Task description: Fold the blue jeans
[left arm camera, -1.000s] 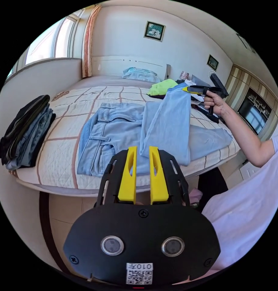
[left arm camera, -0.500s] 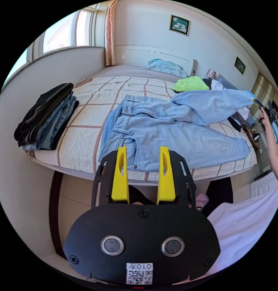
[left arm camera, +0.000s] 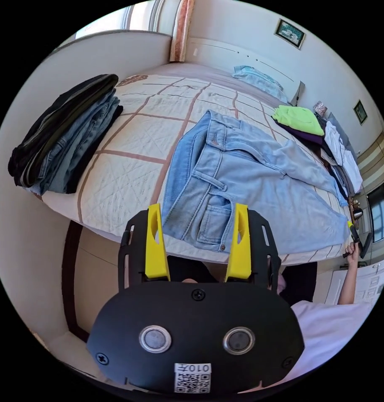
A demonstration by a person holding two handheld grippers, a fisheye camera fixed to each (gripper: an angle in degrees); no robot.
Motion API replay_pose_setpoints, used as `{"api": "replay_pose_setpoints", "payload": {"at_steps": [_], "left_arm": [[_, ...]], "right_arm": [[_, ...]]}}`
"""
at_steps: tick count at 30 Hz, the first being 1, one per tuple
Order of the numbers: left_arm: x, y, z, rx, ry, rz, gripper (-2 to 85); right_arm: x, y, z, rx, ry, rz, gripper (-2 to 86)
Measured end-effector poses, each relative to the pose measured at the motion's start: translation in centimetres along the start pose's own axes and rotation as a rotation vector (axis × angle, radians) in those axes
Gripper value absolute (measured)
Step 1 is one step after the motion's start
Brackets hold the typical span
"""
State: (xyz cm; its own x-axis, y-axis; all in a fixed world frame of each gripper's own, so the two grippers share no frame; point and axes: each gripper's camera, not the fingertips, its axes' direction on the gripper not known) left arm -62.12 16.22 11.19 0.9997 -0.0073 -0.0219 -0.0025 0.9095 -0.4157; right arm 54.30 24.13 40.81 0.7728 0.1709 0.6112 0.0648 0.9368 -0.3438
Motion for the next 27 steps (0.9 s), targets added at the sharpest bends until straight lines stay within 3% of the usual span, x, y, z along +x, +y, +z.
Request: {"api": "replay_pose_setpoints", "payload": {"at_steps": [3,6,10,17,22,24,27], "left_arm": [[-1.4,-0.5,1.4,-0.039,-0.031,0.006,22.3],[-3.1,-0.1,3.3,-0.079,0.054,-0.018,20.9],[-3.7,1.0,3.6,-0.019,0.011,-0.046,17.1],[-3.8,0.6,1.5,0.041,-0.012,0.028,5.2],[-7.4,0.1,0.5,0.162,0.273,-0.036,0.6],[-9.1,0.2,-1.0,0.213,0.299,-0.067,0.1],[-10.8,0.0,-2.9,0.217,0.257,-0.037,-0.2]], "right_arm": [[-1.7,1.3,0.3,0.023,0.059,0.017,10.7],[-0.9,1.6,-0.5,-0.034,0.09,0.079,11.3],[-0.5,3.1,-2.0,-0.069,0.144,0.101,11.4],[-6.9,6.6,-1.4,-0.042,0.04,-0.207,12.6],[-12.4,6.5,3.3,-0.172,0.224,-0.443,13.0],[-13.9,5.8,4.4,-0.183,0.322,-0.486,12.8],[-14.4,4.7,3.3,-0.108,0.27,-0.45,11.1]]}}
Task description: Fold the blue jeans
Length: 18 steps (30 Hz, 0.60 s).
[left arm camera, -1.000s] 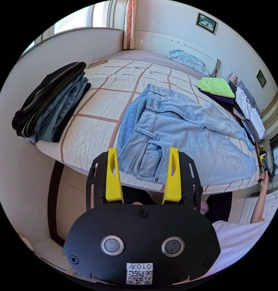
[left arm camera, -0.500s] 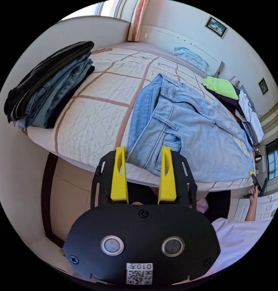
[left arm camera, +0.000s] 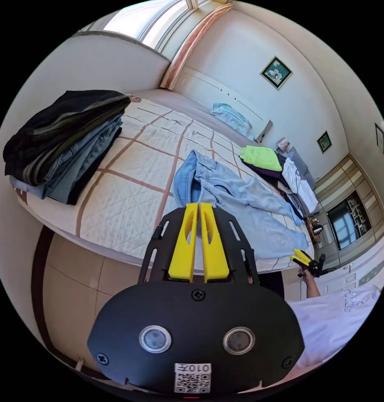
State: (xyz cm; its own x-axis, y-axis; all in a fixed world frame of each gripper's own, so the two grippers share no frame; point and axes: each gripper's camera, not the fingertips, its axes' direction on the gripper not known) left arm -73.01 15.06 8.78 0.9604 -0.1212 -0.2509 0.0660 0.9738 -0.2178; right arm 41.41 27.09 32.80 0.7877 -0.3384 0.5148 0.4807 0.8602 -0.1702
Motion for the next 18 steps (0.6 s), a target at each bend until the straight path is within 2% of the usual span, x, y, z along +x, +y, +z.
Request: {"api": "replay_pose_setpoints", "payload": {"at_steps": [5,9,13,16,18], "left_arm": [[-3.2,0.3,-1.2,0.037,-0.018,-0.064,-0.3],[-5.2,1.2,-0.6,0.054,-0.068,-0.139,-0.3],[-7.9,2.6,0.1,0.121,-0.202,-0.301,-0.2],[-8.3,2.2,3.2,0.001,-0.122,-0.269,0.0],[-7.7,2.2,4.2,-0.073,-0.182,-0.251,0.1]], "right_arm": [[-1.5,-1.3,0.2,-0.037,-0.004,-0.09,6.5],[-2.8,-2.1,-0.5,-0.021,-0.072,-0.124,6.1],[-3.2,-2.4,0.5,-0.03,-0.134,-0.142,6.3],[-1.5,-1.7,1.6,-0.089,-0.222,-0.097,7.3],[1.6,-0.4,-0.1,0.01,-0.278,0.022,7.9]]}}
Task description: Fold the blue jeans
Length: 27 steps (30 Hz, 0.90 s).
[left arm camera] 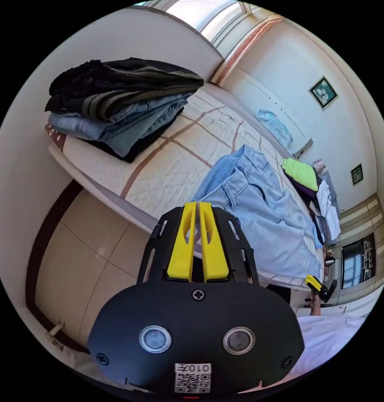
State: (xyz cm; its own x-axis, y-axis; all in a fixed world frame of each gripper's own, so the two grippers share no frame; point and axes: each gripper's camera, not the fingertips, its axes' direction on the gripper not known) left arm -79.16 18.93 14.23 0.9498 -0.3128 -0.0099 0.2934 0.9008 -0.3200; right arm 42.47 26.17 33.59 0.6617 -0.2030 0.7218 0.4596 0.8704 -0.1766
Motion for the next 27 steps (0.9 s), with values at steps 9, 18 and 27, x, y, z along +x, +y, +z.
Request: {"api": "replay_pose_setpoints", "payload": {"at_steps": [9,18,27], "left_arm": [[7.7,-1.4,-0.6,0.011,-0.203,0.217,1.2],[23.5,-10.5,5.6,0.056,-0.252,0.624,6.1],[28.6,-25.9,14.4,-0.011,-0.286,0.545,12.1]], "right_arm": [[12.8,1.9,-1.7,-0.077,0.269,0.448,8.7],[18.2,-9.2,-3.6,-0.016,0.53,0.187,11.9],[21.2,-15.8,4.8,-0.122,0.443,0.183,13.2]]}}
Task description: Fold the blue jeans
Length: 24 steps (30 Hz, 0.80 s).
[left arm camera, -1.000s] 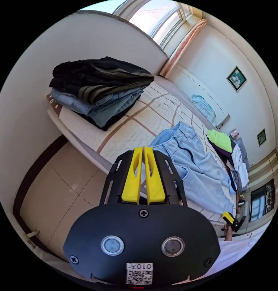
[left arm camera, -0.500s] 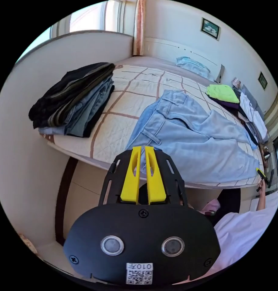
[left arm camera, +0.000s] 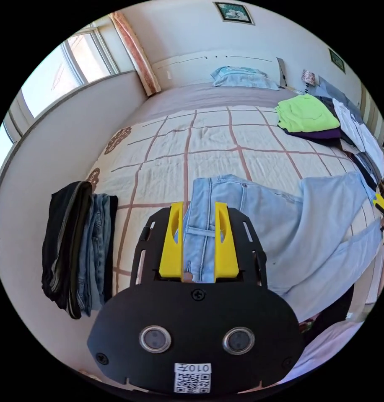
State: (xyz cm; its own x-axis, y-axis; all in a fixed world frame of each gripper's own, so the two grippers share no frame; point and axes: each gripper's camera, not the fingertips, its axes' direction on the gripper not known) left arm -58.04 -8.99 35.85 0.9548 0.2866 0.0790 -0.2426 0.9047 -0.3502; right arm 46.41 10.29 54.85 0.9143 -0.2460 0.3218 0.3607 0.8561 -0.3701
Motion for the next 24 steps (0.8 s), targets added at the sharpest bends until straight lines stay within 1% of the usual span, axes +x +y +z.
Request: {"api": "replay_pose_setpoints", "payload": {"at_steps": [2,4,7,8,10,12,13,14,16,19,21,22,23,24], "left_arm": [[-2.6,-2.7,3.0,-0.086,0.133,-0.07,13.9],[-4.1,-4.3,4.9,-0.121,0.206,-0.098,15.0],[-5.2,-6.4,8.2,-0.218,0.23,-0.077,16.3],[-5.7,-6.9,9.5,-0.24,0.268,-0.089,16.6],[-6.6,-7.2,11.3,-0.258,0.333,-0.12,16.2],[-7.0,-7.3,12.5,-0.238,0.427,-0.122,14.5],[-7.1,-7.2,12.8,-0.216,0.483,-0.124,12.7],[-7.0,-6.9,12.3,-0.159,0.489,-0.113,11.1],[-7.2,-6.4,11.1,-0.098,0.476,-0.111,9.2],[-9.0,-4.8,8.0,0.046,0.536,-0.116,7.6],[-11.2,-3.5,5.7,0.151,0.549,-0.166,6.8],[-13.1,-2.3,3.9,0.246,0.514,-0.239,6.4],[-14.9,-1.5,2.8,0.297,0.517,-0.297,6.1],[-15.5,-1.4,2.7,0.305,0.523,-0.308,6.0]], "right_arm": [[0.1,-0.8,0.9,-0.021,0.005,0.017,13.2],[0.3,-1.4,1.4,-0.026,-0.003,0.028,13.0],[0.8,-2.1,1.8,-0.035,-0.021,0.047,12.8],[1.1,-2.3,1.8,-0.027,-0.031,0.062,12.6],[1.6,-2.4,1.8,-0.015,-0.056,0.089,12.2],[2.1,-2.6,2.4,-0.033,-0.073,0.104,11.4],[2.2,-2.7,2.6,-0.041,-0.074,0.102,11.1],[2.4,-2.9,2.9,-0.057,-0.077,0.096,10.6],[2.5,-3.0,3.0,-0.058,-0.076,0.085,10.0],[2.9,-3.0,3.4,-0.088,-0.065,0.05,8.7],[3.1,-3.1,3.9,-0.122,-0.021,0.017,6.7],[3.2,-3.2,3.9,-0.125,-0.023,0.01,6.0],[3.4,-3.4,3.9,-0.12,-0.039,0.006,4.8],[3.6,-3.7,3.9,-0.12,-0.045,0.012,4.2]]}}
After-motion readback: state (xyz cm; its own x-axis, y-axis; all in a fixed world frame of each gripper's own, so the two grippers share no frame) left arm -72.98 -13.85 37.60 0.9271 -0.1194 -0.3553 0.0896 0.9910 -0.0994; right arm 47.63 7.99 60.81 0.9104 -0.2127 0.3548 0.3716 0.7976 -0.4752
